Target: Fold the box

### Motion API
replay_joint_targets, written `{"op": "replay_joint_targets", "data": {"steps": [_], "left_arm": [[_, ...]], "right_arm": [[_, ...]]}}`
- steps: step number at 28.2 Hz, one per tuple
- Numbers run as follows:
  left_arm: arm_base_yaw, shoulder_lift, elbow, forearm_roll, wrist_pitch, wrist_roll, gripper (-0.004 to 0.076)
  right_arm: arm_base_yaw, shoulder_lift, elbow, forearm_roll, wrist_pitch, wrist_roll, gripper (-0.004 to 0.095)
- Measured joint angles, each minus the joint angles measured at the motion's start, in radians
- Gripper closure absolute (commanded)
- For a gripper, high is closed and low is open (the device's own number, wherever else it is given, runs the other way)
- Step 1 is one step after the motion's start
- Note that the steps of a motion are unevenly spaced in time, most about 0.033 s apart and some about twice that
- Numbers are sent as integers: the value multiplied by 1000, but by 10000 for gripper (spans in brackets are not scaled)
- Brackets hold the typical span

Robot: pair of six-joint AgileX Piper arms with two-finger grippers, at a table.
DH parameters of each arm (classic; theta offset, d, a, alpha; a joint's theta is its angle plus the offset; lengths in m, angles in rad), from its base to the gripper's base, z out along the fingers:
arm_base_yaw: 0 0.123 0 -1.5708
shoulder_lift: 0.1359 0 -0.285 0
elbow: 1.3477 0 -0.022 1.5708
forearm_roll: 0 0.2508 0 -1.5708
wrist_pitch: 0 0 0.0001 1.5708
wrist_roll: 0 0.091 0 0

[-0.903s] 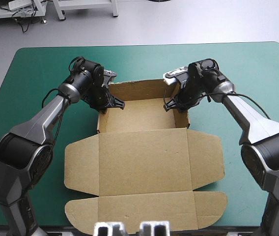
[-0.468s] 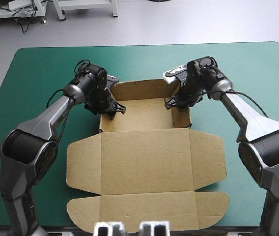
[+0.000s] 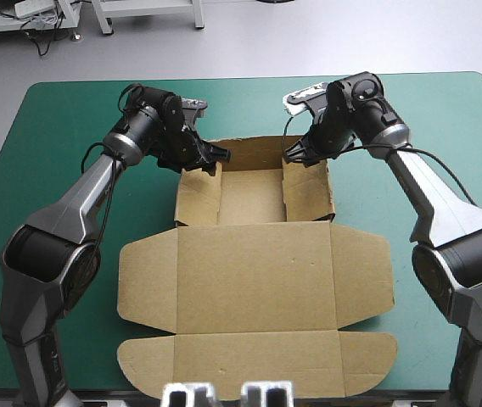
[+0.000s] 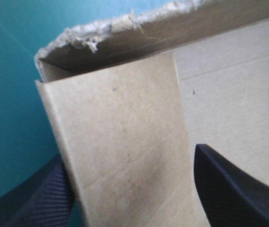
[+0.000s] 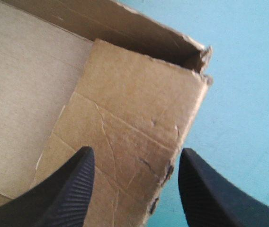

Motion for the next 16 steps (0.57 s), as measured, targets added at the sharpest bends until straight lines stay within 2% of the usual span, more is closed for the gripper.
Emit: {"op": "replay_joint_targets", "data": {"steps": [5,12,16], "left_arm": [[0,-67,-91,-29,3,52,274],[0,-302,-108,21,16,128,421],[0,-437,-99,47,16,147,514]], "right_arm": [[0,-26,-32,-16,3,1,399],[0,-143,-35,-130,10,20,400],[0,-217,-35,-100,10,58,403]]}}
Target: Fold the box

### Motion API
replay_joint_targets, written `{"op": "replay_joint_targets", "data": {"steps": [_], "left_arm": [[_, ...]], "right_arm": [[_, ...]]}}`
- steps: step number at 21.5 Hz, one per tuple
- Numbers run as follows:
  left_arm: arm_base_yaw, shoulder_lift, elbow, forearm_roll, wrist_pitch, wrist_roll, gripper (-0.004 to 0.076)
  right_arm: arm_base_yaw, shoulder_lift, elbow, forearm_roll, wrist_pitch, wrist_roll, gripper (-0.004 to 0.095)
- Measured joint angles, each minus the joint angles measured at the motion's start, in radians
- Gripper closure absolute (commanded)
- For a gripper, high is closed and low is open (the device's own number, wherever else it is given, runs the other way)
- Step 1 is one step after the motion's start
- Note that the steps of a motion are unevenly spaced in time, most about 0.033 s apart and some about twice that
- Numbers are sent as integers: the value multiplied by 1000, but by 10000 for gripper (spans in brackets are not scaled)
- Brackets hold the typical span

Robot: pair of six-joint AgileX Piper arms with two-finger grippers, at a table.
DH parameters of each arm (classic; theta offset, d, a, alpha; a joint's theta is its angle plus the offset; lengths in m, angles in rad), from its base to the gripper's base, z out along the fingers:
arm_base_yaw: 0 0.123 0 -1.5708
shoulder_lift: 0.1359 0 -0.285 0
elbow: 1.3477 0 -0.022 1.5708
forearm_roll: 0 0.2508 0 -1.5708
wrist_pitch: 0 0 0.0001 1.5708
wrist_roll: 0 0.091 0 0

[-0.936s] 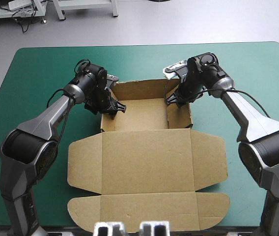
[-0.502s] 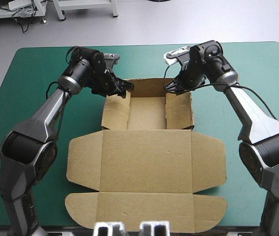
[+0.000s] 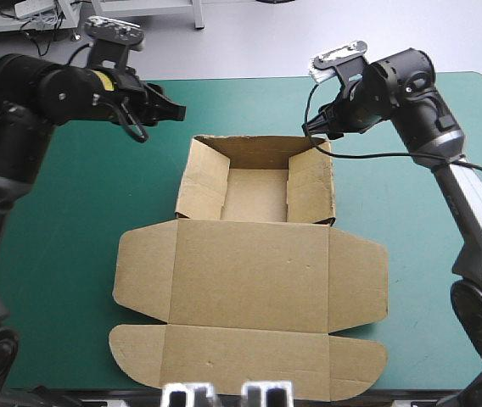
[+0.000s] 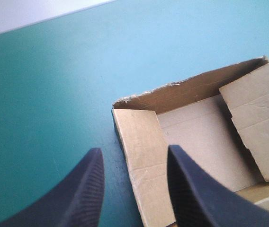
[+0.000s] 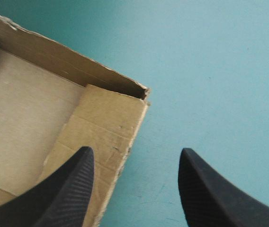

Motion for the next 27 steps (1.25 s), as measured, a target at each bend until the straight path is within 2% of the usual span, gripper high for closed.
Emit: {"op": "replay_joint_targets", "data": {"steps": [4,7,10,14,18,19,21,22,24,27], "left_arm": [[0,-197,157,-1,0,50,645],[0,-373,413,7,1,61,702],[0,-550,647,24,1,61,706],[0,-716,823,24,1,61,706],[0,-832,922,16,1,58,706],[0,-844,935,13,1,57,706],[0,-869,961,9,1,52,706],[0,-876,971,6,1,51,706],[0,-884,982,3,1,50,706],[0,-887,985,3,1,50,715]], "right_arm": [[0,-36,3,117,1,42,403],[0,-33,98,116,1,50,405],[0,-1,212,95,0,58,404],[0,63,240,100,-7,61,404],[0,136,241,100,-9,65,421],[0,148,241,100,-11,65,444],[0,177,241,100,-15,64,576],[0,188,241,100,-15,59,663],[0,204,241,100,-17,43,929],[0,205,241,100,-31,33,923]]}}
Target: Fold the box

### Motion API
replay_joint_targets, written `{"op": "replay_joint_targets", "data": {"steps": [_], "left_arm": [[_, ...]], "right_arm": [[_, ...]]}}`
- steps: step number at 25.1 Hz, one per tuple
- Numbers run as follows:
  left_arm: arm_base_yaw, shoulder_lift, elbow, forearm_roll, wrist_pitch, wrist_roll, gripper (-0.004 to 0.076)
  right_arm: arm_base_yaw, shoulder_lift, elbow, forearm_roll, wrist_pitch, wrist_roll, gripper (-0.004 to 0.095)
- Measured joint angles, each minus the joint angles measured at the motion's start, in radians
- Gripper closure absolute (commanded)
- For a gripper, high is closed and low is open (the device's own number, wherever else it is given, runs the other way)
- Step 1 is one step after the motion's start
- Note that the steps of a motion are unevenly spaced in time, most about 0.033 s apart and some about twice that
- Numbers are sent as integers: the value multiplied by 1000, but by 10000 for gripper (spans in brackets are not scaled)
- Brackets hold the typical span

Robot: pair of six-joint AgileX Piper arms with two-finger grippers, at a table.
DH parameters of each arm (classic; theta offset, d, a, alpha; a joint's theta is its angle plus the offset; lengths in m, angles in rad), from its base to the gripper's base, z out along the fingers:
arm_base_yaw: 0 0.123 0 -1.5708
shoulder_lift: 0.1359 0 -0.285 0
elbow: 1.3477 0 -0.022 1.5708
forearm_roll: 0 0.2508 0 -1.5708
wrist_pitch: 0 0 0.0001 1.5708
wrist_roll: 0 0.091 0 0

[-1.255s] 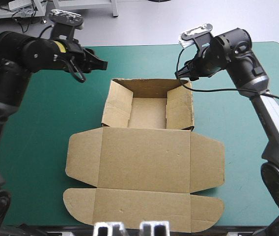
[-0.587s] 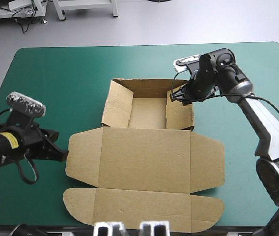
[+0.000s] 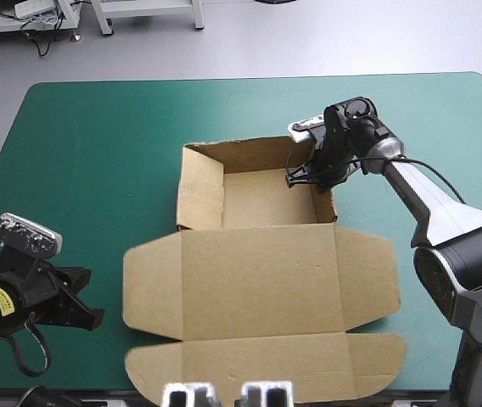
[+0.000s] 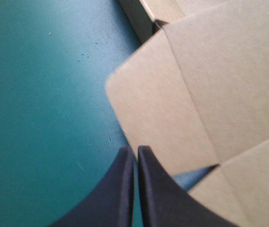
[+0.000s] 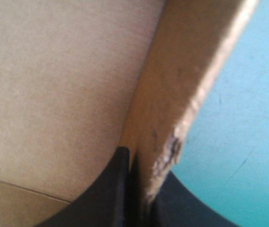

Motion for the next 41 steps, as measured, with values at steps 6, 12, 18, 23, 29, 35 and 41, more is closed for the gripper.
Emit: {"op": "replay_joint_targets", "data": {"steps": [6,12,18,23,29,35,41], "left_arm": [[0,0,0,-1,0,0,720],[0,-1,0,-1,0,0,720],[0,-1,0,-3,0,0,720],[0,-1,0,-4,0,-1,720],[0,-1,0,-4,0,-15,720],[0,-1,0,-4,0,-15,720],[0,-1,0,-4,0,-15,720]], "right_arm": [[-36,-35,-5,-145,12,-11,932],[-355,-156,-12,-150,19,-63,932],[-855,-184,24,77,3,-198,930],[-916,-130,51,133,-36,-274,927],[-915,-90,57,153,-111,-360,733],[-913,-90,58,158,-166,-441,512],[-913,-90,58,161,-182,-445,494]]}}
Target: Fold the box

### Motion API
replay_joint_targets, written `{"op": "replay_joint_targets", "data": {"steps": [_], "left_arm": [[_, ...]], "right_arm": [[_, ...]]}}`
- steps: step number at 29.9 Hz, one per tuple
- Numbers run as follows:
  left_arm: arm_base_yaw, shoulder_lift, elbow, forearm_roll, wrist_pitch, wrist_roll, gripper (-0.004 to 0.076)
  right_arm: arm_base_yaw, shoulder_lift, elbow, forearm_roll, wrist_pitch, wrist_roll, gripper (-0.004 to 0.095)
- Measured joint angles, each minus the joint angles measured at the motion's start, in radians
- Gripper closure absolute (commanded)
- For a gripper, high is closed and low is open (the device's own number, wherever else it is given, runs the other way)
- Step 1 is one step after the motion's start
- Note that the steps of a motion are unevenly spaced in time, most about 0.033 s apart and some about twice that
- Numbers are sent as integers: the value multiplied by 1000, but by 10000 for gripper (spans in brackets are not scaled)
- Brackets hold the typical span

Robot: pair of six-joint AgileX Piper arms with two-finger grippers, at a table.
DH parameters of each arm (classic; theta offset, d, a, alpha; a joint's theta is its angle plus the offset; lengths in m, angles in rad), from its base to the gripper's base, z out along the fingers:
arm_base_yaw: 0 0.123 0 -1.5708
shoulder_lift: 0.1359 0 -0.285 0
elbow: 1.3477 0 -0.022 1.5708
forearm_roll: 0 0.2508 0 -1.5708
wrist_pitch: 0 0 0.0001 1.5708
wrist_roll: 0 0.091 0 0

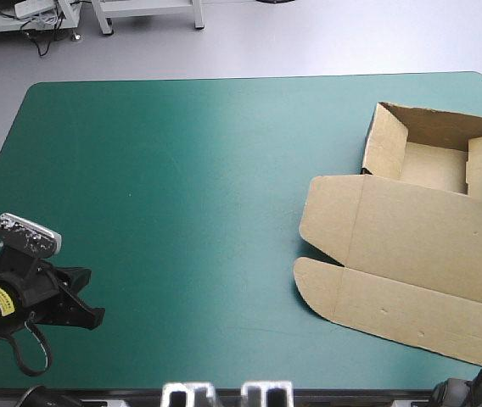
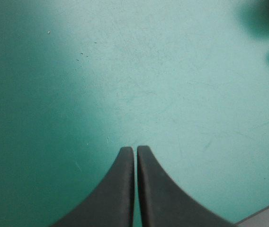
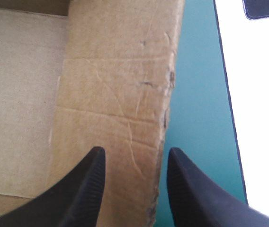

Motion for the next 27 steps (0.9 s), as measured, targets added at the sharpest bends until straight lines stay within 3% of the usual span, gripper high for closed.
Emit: {"op": "replay_joint_targets", "data": {"steps": [8,11,15,19,27], "left_arm": [[0,0,0,0,0,0,720],[0,0,0,3,0,1,720],[0,0,0,3,0,24,720],[0,0,0,5,-30,29,720],[0,-9,0,68,-50,66,720]], "right_arm": [[0,-30,-127,27,73,33,513],[0,-73,-189,60,91,74,640],[0,-146,-219,143,120,138,920],[5,-197,-216,210,204,134,922],[112,-405,-48,243,208,99,921]]}}
